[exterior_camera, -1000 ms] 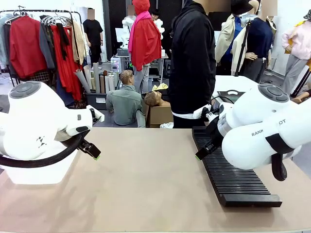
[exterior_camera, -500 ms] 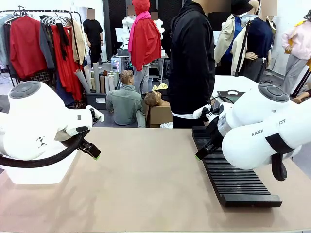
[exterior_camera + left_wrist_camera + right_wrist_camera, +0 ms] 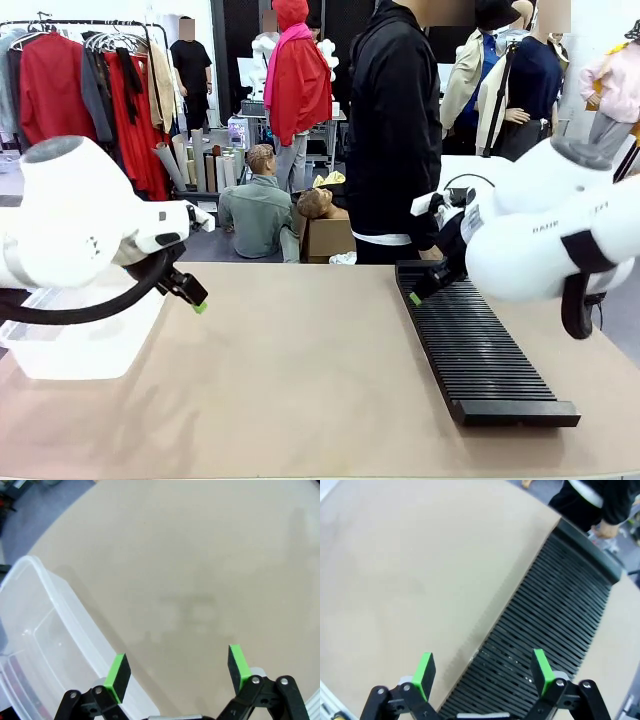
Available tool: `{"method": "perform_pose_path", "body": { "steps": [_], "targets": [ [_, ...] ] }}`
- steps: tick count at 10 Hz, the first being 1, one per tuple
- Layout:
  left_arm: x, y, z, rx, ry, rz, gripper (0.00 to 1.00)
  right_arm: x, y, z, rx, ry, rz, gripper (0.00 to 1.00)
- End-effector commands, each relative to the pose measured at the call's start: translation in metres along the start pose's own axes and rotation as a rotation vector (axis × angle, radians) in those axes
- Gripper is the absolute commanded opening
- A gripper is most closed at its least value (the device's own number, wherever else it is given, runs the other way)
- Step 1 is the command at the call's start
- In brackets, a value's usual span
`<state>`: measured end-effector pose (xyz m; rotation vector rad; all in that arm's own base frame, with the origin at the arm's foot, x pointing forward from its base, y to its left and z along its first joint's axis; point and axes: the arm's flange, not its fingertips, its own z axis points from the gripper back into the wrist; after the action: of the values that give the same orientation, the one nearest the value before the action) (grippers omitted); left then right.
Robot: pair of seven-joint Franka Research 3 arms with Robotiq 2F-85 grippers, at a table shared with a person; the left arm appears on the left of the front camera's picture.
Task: Sort PCBs into racks and boxes based on the side picked up.
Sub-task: Pick up the Blank PCB handed by the Human.
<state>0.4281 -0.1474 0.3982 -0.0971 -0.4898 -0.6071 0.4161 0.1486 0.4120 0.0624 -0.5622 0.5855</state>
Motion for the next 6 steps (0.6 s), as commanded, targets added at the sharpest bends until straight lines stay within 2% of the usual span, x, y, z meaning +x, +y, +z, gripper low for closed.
{"method": "perform_pose_path", "body": {
  "steps": [1, 3, 4, 6],
  "targets": [
    [0.011, 0.038, 0.014, -0.144, -0.002, 0.013, 1.0, 0.021, -0.022, 0.015, 0.097, 0.013, -0.001, 1.0],
    [0.021, 0.064, 0.029, -0.255, 0.012, 0.058, 1.0, 0.039, -0.045, 0.017, 0.084, 0.028, -0.041, 1.0],
    [0.024, 0.075, 0.04, -0.266, 0.006, 0.075, 1.0, 0.045, -0.056, 0.022, 0.156, 0.036, -0.038, 1.0],
    [0.027, 0.095, 0.068, -0.268, -0.007, 0.129, 1.0, 0.054, -0.083, 0.036, 0.214, 0.007, -0.073, 1.0]
  ]
}}
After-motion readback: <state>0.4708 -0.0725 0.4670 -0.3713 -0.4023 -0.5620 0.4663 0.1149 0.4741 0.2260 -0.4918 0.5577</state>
